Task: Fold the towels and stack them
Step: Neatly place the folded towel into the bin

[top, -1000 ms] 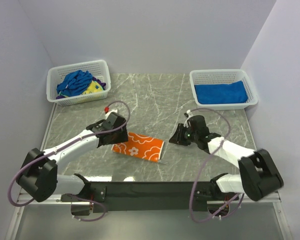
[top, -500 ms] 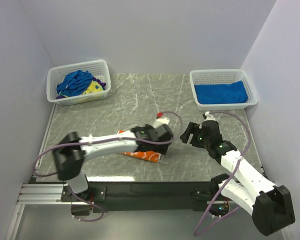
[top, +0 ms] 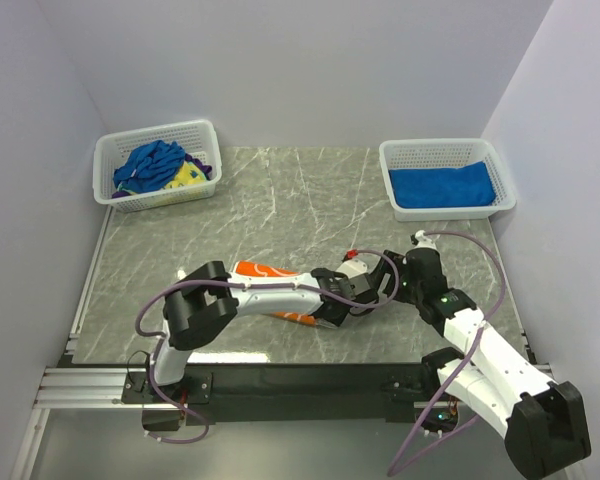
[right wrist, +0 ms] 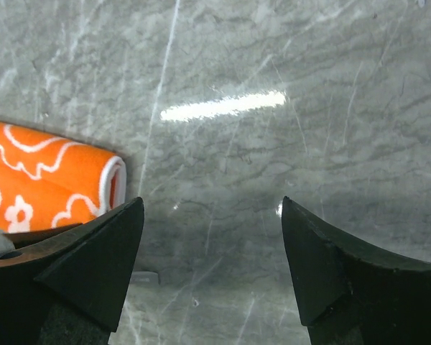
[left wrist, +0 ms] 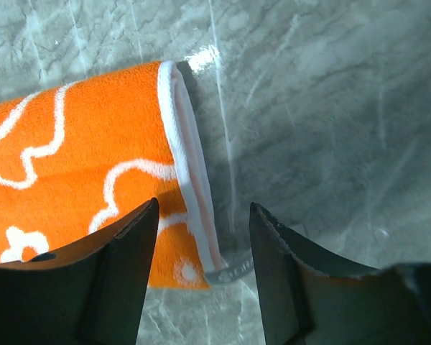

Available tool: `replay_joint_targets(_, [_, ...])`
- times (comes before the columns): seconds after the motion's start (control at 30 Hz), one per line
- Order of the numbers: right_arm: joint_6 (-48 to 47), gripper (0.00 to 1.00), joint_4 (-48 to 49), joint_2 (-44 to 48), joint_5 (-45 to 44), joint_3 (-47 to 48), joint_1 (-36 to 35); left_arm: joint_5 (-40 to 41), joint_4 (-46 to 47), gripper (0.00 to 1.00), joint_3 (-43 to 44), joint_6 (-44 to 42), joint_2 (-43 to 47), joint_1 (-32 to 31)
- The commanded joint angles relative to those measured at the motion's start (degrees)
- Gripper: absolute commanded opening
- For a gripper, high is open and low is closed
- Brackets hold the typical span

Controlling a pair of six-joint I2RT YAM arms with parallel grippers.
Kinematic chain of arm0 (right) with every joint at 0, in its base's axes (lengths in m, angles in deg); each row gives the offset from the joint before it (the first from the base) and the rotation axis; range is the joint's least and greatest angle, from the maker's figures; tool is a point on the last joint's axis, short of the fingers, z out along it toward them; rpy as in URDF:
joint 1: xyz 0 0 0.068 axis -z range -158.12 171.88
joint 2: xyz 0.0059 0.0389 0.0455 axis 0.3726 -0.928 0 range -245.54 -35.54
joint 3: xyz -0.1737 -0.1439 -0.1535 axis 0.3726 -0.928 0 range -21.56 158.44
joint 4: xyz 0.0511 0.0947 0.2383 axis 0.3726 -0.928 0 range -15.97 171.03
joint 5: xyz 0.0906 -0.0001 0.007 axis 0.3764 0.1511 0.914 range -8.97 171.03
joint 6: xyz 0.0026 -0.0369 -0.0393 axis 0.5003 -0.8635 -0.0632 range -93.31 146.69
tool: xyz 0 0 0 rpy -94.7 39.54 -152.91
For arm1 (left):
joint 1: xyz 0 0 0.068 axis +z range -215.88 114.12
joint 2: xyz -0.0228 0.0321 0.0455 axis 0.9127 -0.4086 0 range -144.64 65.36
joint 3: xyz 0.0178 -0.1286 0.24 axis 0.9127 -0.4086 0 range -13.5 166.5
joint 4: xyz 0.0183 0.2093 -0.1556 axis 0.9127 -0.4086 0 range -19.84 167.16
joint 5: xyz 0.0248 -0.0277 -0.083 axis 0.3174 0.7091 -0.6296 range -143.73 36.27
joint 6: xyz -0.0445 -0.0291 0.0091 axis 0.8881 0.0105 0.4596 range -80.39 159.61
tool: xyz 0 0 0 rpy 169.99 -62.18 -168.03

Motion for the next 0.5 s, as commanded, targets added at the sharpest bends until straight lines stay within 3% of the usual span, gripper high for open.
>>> replay_joint_targets(0.0, [0.7,0.83,1.3,0.7,0.0,-0.3,0.4,2.2,-1.5,0.59,2.6,-0.1,-2.1,0.0])
replay_joint_targets(0.2, [1.2,0.82,2.8,0.5,2.3,-0.8,0.4,2.7,-0.9,0.56,2.6,0.1,-4.7,0.0])
replay_joint_targets(0.47, [5.5,0.80,8.5,2.5,6.5,-3.9,0.5,2.0,2.2,0.15,-1.3,1.6,-6.1,0.7])
